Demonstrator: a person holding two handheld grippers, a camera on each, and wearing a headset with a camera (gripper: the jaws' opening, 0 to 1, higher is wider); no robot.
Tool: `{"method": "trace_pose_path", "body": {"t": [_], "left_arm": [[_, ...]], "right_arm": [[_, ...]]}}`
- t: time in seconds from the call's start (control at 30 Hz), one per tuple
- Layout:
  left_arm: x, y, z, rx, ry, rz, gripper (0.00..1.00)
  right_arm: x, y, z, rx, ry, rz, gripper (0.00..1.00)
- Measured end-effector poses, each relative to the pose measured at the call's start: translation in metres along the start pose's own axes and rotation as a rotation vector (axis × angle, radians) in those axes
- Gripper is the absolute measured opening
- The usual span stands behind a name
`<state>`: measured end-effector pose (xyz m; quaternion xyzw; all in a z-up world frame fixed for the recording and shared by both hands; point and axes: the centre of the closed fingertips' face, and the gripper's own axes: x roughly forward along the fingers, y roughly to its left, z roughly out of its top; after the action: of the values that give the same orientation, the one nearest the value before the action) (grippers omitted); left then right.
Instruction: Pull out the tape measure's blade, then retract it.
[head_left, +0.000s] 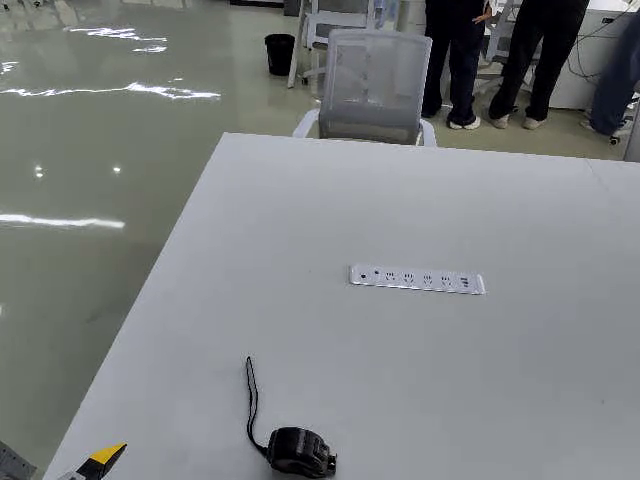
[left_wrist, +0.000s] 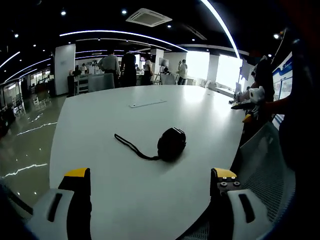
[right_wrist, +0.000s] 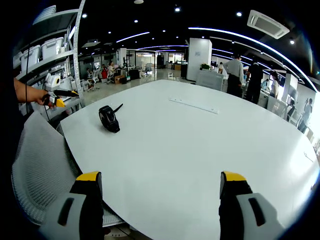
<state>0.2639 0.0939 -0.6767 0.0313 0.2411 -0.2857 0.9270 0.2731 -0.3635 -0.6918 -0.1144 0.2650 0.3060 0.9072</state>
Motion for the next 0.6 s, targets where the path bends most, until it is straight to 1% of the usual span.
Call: {"method": "trace_pose_path", "body": {"t": [0.03,0.1,0.17,0.2,0.23,0.3,0.33,0.4,0.47,0.5,0.6], "left_arm": [[0.001,-0.001,0.003,-0.009,-0.013,-0.009,0.99],[0.004,-0.003,0.007,-0.003,-0.015,-0.006,0.99],[0.007,-0.001,0.005,0.010,0.001,0.000,0.99],[0.009,0.000,0.001,0.019,0.010,-0.003,0.99],[0.011,0.000,0.001,0.024,0.012,-0.008,0.99],[0.014,-0.005,0.001,0.025,0.000,-0.048,0.99],[0.016,-0.005,0.001,0.025,-0.001,-0.047,0.99],[0.022,-0.005,0.001,0.033,0.010,-0.055,0.99],[0.026,-0.005,0.001,0.033,0.010,-0.064,0.99],[0.029,-0.005,0.001,0.034,0.011,-0.070,0.99],[0.037,-0.003,-0.002,0.044,0.026,-0.080,0.99]], "right_arm": [[0.001,0.001,0.001,-0.006,0.003,0.000,1.00],[0.003,0.001,0.002,-0.014,0.005,0.000,0.99],[0.003,0.001,0.003,-0.017,0.005,0.002,0.99],[0.004,0.002,0.004,-0.017,0.005,0.003,0.99],[0.004,0.003,0.005,-0.019,0.004,0.004,0.99],[0.007,0.007,0.007,-0.022,0.004,0.011,0.98],[0.009,0.009,0.007,-0.023,0.006,0.017,0.97],[0.013,0.016,0.008,-0.039,0.014,0.042,0.96],[0.017,0.022,0.009,-0.065,0.029,0.053,0.95],[0.020,0.025,0.010,-0.071,0.027,0.062,0.95],[0.028,0.031,0.011,-0.084,0.035,0.070,0.95]]}}
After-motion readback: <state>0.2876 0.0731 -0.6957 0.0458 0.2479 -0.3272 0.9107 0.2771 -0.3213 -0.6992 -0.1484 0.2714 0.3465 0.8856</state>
